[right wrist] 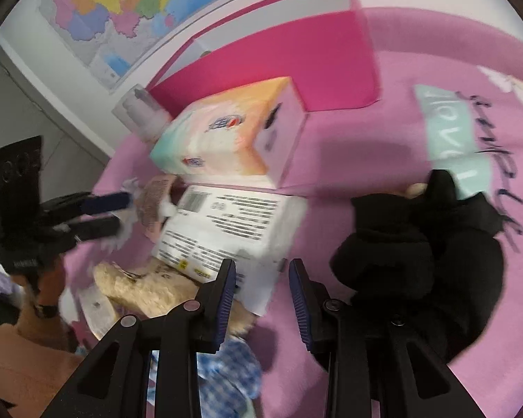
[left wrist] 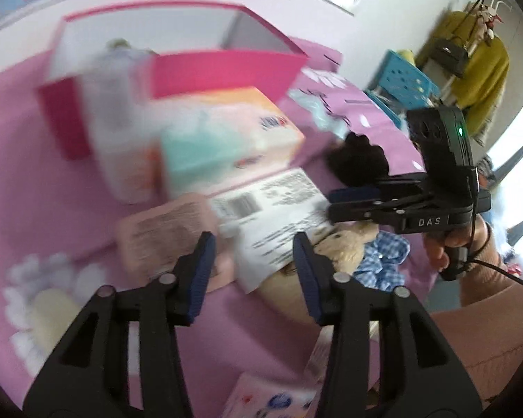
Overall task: Organize soft objects
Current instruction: 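Move the right gripper to the white wipes packet and grasp it, then carry the white wipes packet over the pink box and release it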
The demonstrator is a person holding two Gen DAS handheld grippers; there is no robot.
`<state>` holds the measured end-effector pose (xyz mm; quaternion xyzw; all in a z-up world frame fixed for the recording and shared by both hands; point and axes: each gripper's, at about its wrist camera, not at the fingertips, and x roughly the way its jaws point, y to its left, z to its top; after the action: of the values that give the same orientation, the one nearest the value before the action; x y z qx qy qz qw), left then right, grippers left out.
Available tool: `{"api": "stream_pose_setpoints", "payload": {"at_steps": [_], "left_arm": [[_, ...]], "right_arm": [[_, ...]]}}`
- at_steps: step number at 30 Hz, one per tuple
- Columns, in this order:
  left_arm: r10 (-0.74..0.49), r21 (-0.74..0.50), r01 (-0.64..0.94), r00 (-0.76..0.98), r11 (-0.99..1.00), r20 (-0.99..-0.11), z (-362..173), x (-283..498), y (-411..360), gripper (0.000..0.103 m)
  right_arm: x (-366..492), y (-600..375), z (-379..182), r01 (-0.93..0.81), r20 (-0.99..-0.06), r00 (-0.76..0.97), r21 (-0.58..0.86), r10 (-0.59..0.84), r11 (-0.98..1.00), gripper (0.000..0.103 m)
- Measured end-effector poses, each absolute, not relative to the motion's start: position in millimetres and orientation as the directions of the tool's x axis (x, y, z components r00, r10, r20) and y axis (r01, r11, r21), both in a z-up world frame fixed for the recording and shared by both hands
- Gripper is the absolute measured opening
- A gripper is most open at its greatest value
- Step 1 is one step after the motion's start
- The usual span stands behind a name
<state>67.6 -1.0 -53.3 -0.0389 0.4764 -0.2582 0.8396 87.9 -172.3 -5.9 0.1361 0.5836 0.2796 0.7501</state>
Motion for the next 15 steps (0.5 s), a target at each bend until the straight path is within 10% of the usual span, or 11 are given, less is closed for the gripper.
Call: {"api": "stream_pose_setpoints", "payload": {"at_steps": [15], "left_arm": [[-0.562, -0.49, 0.303, 0.233, 0.817, -0.793, -90.8, 81.8, -3.1, 0.044]], "right_arm": [[97.5, -164.7, -14.8, -0.246, -0.691, 0.147, 0.668, 0.708, 0.703, 0.039]]}}
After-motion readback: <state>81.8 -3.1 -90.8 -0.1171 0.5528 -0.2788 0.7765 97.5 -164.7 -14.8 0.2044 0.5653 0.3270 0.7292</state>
